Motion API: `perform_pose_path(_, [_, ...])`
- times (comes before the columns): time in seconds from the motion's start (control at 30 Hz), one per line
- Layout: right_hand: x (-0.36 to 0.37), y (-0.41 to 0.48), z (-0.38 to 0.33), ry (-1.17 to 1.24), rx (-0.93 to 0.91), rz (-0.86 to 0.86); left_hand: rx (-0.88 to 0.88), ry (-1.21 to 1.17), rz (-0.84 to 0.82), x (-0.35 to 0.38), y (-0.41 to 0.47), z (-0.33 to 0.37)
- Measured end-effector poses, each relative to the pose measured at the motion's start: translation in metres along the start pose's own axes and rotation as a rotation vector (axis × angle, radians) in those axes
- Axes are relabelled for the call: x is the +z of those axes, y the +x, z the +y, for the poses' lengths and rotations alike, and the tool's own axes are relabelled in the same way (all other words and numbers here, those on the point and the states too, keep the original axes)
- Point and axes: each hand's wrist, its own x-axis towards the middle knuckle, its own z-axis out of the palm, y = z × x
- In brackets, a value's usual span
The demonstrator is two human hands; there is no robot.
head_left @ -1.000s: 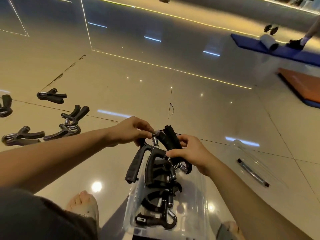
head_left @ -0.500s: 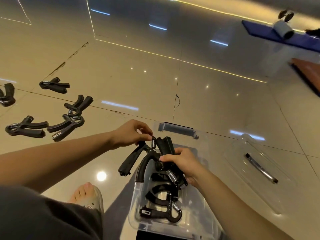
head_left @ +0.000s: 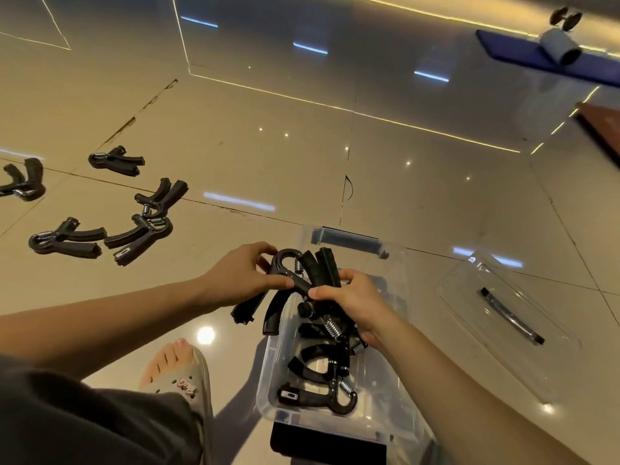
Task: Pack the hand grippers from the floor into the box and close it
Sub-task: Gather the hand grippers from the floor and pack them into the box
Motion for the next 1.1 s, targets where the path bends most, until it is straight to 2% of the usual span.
perform_pose_path(0.07, [0.001, -0.001, -0.002, 0.01, -0.001, -0.008, 0.026, 0.114, -0.002, 0.001, -0.011, -0.001])
perform_pose_path(0.2, [0.002, -0.002, -0.003, 0.021, -0.01, -0.007, 0.112, 0.194, -0.013, 0.011, -0.029, -0.006])
perform_pose_path(0.5, [-0.011, 0.001, -0.008, -0.186, -0.071, 0.03, 0.124, 0.122, 0.09, 0.02, -0.029, -0.009])
perform_pose_path(0.7, [-0.048, -0.007, -0.024, -0.232, -0.205, 0.144, 0.247, 0.135, -0.036, -0.003, -0.026, 0.02])
perform_pose_path(0.83, [-0.08, -0.008, -0.027, -0.233, -0.283, 0.276, 0.278, 0.286, -0.158, -0.013, -0.028, 0.04])
perform_pose_path(1.1, [-0.128, 0.013, -0.005, -0.391, -0.295, 0.448, 0.319, 0.309, -0.347, 0.02, -0.013, 0.071])
